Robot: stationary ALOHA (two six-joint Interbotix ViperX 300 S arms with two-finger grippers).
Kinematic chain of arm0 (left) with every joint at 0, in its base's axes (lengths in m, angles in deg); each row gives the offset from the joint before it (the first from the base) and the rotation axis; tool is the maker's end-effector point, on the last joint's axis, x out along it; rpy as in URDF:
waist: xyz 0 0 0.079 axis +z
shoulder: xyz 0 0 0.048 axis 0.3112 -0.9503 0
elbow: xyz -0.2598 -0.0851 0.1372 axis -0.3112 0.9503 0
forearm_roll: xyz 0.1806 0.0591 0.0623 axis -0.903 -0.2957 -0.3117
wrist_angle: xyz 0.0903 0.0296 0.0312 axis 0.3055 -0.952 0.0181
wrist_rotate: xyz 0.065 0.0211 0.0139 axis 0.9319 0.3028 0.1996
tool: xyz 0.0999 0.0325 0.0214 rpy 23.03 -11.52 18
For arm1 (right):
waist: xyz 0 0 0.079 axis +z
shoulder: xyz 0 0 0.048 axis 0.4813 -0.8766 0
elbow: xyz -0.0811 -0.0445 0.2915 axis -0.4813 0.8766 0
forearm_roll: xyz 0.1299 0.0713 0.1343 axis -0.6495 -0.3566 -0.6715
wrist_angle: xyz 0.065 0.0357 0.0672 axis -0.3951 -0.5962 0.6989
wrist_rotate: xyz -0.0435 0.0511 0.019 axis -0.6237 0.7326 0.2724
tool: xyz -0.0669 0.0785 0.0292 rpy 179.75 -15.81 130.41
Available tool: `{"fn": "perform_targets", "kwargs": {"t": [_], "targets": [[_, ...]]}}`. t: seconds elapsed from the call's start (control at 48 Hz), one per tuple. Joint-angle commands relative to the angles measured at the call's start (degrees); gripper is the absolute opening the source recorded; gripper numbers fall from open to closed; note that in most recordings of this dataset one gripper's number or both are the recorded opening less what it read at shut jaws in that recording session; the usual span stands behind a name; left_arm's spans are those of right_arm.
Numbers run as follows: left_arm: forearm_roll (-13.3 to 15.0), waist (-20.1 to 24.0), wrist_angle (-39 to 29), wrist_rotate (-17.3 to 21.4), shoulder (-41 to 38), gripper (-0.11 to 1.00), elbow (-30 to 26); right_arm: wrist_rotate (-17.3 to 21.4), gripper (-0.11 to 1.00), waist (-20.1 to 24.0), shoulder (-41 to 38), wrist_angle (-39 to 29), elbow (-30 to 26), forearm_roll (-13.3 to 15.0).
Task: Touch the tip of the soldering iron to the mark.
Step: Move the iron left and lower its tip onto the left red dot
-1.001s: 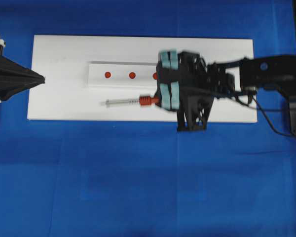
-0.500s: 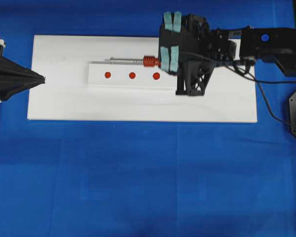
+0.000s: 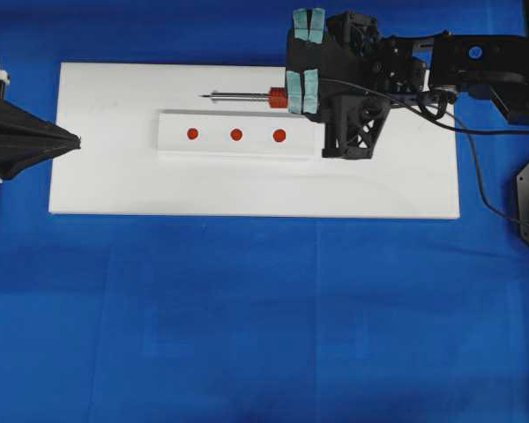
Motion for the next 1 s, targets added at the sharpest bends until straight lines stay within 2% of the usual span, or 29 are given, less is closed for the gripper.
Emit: {"fn": "perform_targets", "kwargs": {"t": [0.0,0.25,0.98], "targets": [[0.00,0.09,0.35,0.09,-0.44,0.02,-0.70,-0.18,0.06,0.26,0.62,-3.69,-2.02,-0.09],[0.00,0.09,0.44,0.26,-0.44,0.02,-0.70,-0.18,0.06,0.26,0.53,-10.37,-2.64,-0.09],[0.00,0.09,0.44,0.18,-0.44,0.02,-0.70,-0.18,0.06,0.70,-0.70,-10.02,-4.39,-0.70]]}}
